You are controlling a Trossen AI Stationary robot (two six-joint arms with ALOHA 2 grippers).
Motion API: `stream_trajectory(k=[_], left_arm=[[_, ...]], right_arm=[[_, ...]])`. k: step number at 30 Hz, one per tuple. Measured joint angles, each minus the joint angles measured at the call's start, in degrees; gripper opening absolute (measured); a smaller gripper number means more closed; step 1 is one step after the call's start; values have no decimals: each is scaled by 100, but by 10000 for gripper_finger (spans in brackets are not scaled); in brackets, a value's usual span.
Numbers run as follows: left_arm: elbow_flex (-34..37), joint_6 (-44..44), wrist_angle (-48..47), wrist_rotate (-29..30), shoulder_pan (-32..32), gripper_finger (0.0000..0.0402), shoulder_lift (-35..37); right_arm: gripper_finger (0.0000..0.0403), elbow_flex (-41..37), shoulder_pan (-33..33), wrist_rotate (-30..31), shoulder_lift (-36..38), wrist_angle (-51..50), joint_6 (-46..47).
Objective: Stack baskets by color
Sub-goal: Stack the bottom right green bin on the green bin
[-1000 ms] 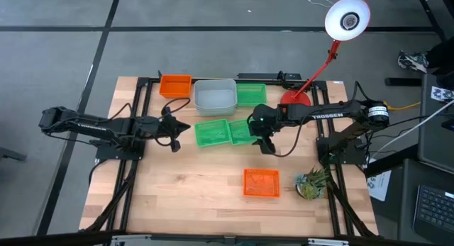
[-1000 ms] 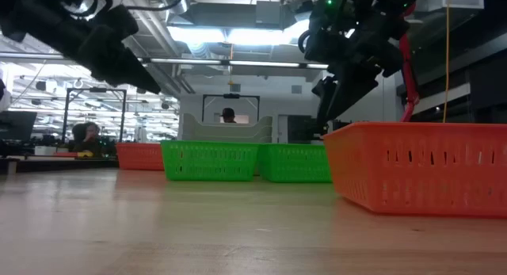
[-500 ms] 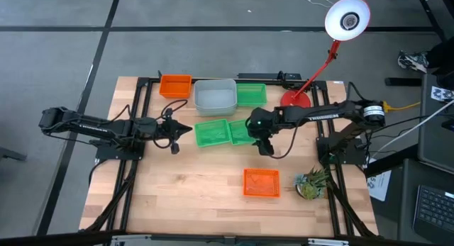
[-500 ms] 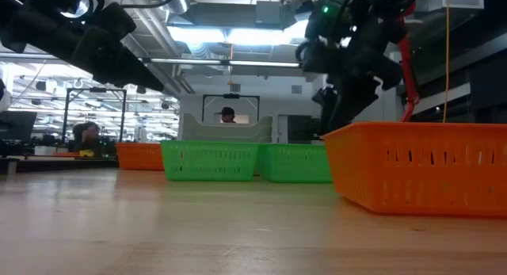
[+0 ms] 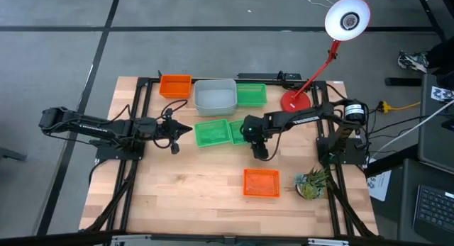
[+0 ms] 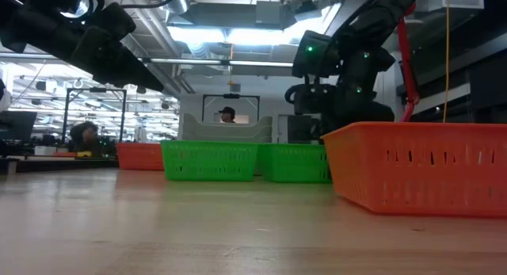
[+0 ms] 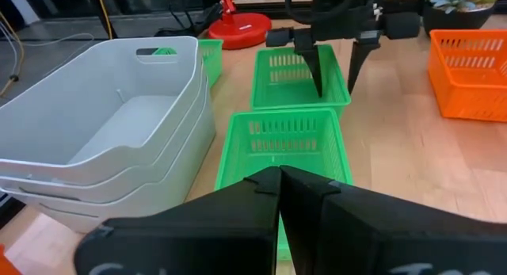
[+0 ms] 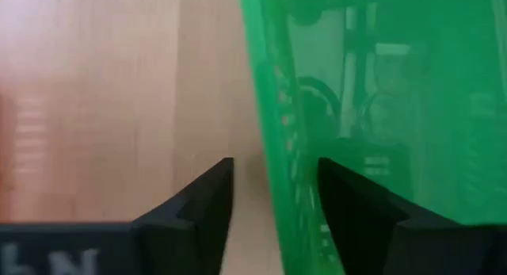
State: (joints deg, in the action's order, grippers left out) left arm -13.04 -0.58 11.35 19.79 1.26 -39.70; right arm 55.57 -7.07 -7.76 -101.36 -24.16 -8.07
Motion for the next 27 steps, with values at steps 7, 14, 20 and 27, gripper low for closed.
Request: stream_trajectory(k=[7,14,20,27], left_arm=[[0,0,-12,0,0,0,0],[0,-2,-36,0,1,0,-4],[0,-4,-56,0,0,0,-4],[0,-13,-58,0,0,0,-4]], right_arm=[[20,0,344,557,25,-65,-3],[3,0,667,833,496,-398,12],[2,2,613,1828,1326,-745,-217],[1,15,-306,2432,1854,-430,-1387]])
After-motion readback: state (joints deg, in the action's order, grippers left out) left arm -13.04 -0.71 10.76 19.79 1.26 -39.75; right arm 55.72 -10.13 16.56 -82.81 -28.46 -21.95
